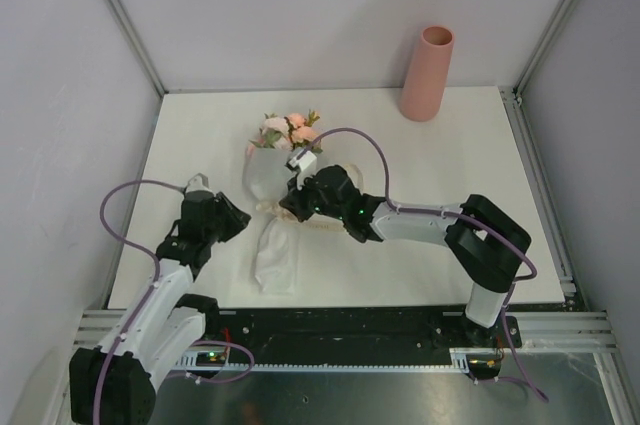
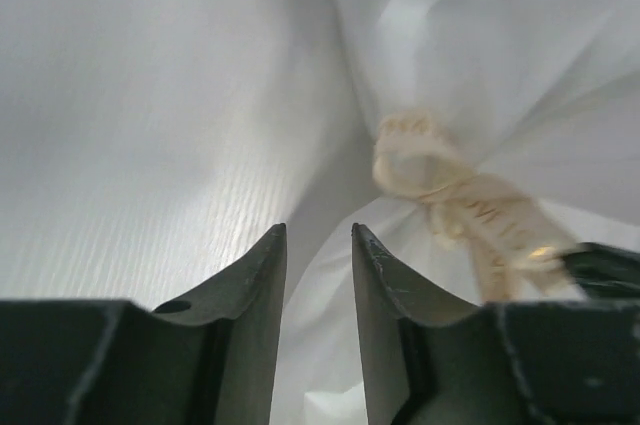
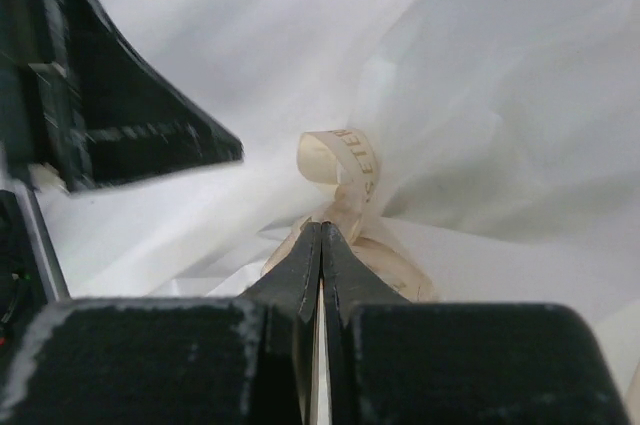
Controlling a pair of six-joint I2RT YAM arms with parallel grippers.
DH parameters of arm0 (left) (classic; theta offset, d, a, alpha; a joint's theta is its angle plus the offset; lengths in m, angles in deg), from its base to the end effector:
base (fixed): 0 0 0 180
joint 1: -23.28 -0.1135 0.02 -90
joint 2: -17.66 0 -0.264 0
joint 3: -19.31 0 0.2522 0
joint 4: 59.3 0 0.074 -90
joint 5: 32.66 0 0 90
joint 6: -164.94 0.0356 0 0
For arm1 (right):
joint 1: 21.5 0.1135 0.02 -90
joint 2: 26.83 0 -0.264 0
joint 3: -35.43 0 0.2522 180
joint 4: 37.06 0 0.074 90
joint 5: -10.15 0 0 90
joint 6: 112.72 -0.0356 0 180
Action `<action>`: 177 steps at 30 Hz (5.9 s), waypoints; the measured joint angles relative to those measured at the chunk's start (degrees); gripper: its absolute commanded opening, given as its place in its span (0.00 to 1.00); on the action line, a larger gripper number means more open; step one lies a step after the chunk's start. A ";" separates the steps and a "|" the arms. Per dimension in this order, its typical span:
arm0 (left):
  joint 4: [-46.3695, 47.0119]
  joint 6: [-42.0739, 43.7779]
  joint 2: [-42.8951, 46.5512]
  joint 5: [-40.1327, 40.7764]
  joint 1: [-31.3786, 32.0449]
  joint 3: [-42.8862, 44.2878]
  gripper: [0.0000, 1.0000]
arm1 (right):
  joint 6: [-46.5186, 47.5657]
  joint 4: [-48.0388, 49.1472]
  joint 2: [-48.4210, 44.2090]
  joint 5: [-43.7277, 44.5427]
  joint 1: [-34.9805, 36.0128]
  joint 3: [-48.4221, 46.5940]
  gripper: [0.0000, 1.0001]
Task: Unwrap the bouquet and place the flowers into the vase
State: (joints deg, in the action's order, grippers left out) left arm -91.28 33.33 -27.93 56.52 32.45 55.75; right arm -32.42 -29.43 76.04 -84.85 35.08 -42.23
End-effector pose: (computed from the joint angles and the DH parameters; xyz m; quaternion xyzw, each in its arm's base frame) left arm 0.1646 -0.0271 0.1899 -0.2515 0.8750 -0.1832 0.3709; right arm 0.2240 0.3450 0.2304 -0.3443 0.7293 0.3521 0.4749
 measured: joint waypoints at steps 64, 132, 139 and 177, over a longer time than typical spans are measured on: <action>20.44 5.53 -17.09 -20.61 4.22 19.93 0.40 | -4.83 10.38 -3.02 -0.15 -0.87 13.16 0.56; 13.40 -4.52 -6.01 -9.68 4.92 -8.20 0.62 | 16.94 -6.47 -1.14 43.71 3.23 -16.26 0.56; 13.40 -4.52 -2.19 -9.62 4.92 -9.66 0.66 | -2.01 -30.93 -4.46 33.77 -1.11 -17.44 0.57; 14.80 -4.98 -2.86 -10.38 5.05 -10.88 0.63 | -8.59 -24.98 1.79 9.16 0.90 -7.30 0.00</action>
State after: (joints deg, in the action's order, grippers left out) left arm -76.49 28.35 -30.79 46.14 37.50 44.87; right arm -41.01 -54.41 77.83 -75.69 35.97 -49.53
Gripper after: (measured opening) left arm 0.637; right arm 0.010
